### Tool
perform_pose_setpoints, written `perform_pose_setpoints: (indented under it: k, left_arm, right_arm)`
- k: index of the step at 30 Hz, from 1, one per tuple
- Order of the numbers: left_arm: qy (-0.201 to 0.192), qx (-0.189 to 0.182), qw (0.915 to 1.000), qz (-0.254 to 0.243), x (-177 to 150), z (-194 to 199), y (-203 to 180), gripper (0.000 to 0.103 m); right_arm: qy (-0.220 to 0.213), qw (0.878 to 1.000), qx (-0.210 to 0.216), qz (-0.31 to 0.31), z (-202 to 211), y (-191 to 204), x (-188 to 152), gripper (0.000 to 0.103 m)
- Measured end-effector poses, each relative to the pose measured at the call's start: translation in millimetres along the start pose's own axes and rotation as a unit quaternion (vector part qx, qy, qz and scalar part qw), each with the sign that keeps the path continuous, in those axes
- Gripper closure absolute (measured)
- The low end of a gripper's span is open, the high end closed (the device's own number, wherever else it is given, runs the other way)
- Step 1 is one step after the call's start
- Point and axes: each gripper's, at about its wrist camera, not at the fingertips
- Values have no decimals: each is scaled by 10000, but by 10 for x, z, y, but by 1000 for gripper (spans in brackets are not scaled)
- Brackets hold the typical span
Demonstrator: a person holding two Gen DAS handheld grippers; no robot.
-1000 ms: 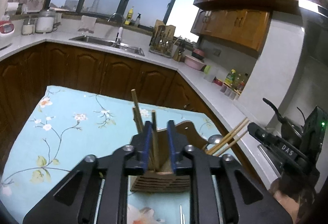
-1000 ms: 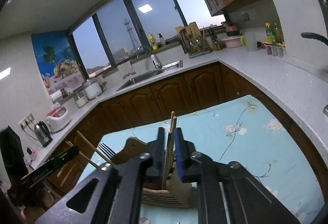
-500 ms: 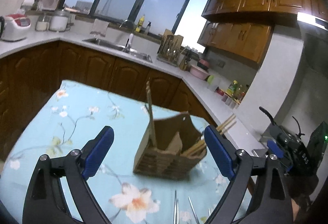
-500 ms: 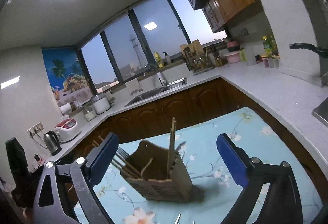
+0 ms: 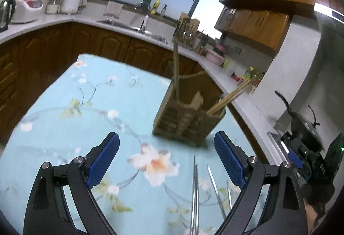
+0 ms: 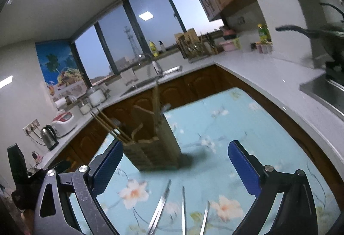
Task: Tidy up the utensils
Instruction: 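Move both open grippers back over the metal utensils on the cloth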
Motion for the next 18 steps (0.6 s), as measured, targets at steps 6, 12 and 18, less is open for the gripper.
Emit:
perform_pose_setpoints:
  k: [6, 12, 18]
  left_arm:
    - [338, 61, 9994, -3, -310, -20, 35, 11]
    - [721, 84, 9973, -125, -576, -103, -1, 11]
    - [1184, 84, 9922, -382, -733, -282, -89, 11]
  right_arm:
    - [372, 9990, -237, -90, 43, -184, -357, 4]
    - [721, 9966, -375, -103, 1, -290, -610, 4]
    - [929, 9947, -434, 60, -48, -297, -756, 4]
Point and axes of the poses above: each gripper's, at about its wrist camera, not at the fingertips, and z roughly against the way its jaws point, y to its left, x to its top, and after that the axes turned 9 degrees about -x, right-handed
